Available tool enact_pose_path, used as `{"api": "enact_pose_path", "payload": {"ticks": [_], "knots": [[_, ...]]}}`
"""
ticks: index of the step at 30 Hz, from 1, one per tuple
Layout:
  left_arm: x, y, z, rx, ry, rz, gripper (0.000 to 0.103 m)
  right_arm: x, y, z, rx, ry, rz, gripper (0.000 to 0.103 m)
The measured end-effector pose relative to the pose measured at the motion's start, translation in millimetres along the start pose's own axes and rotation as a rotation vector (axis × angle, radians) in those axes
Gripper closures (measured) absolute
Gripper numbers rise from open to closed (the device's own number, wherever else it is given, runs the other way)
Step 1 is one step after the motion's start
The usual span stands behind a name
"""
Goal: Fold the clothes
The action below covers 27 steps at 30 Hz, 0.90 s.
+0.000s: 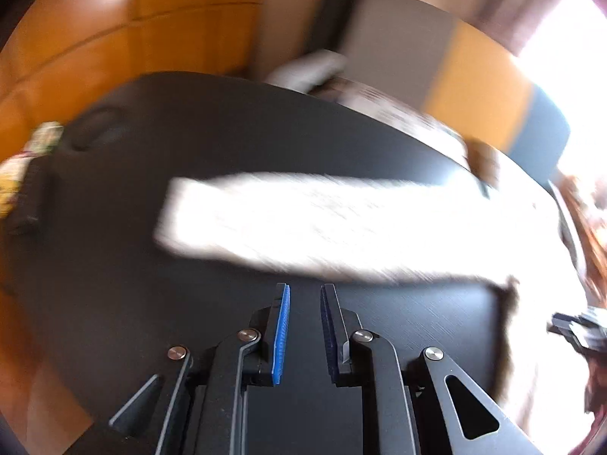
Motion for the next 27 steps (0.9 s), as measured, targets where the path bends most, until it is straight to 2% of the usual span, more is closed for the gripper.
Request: {"api": "enact_pose_path", "payload": {"ticks": [5,7,9,10,12,15,16,18,20,23,27], "knots": [[-69,-9,-116,-0.268,0.162,0.049,0.086,-59,-16,-23,0.021,0.146,0.002,0.064],[-94,-6,-152,-0.325,0.235,0.093,0.086,-80,-25,-32,0.037,0.192,-0.027,0.064],[-120,5,-177,-0.353,0.281,0.182,0.086,-95,-32,-40,0.048,0.233,-0.074,0.068],[-129,9,-184,-0.348,0.304,0.189,0.086,-102,-35,-44,0.052,0.253,-0.099,0.070],[-131,11,-188,-0.305,0.348,0.136,0.086,-109,-38,-49,0.040,0.248,-0.136,0.078],[-124,13,-186,-0.273,0.318,0.151,0.086,-107,-41,-51,0.048,0.278,-0.152,0.078],[-122,11,-184,-0.265,0.298,0.152,0.086,-106,-46,-50,0.049,0.298,-0.152,0.076],[-127,-2,-183,-0.259,0.289,0.114,0.085,-107,-61,-46,0.058,0.326,-0.170,0.065],[-135,-25,-184,-0.271,0.311,0.071,0.085,-118,-84,-45,0.086,0.337,-0.212,0.063],[-145,-35,-201,-0.309,0.360,0.052,0.079,-152,-119,-57,0.144,0.415,-0.268,0.063],[-164,-33,-220,-0.308,0.431,0.068,0.077,-225,-157,-89,0.123,0.578,-0.299,0.062]]}}
Point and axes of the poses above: each gripper's, at about its wrist camera, not at the fingertips, and y roughly the way its jaws point, z to its left, x to its top, the point moved 7 cm from there along y, roughly the way its jaws point, and after that the axes turned 3 degrees about -y, right-handed, at the moved point
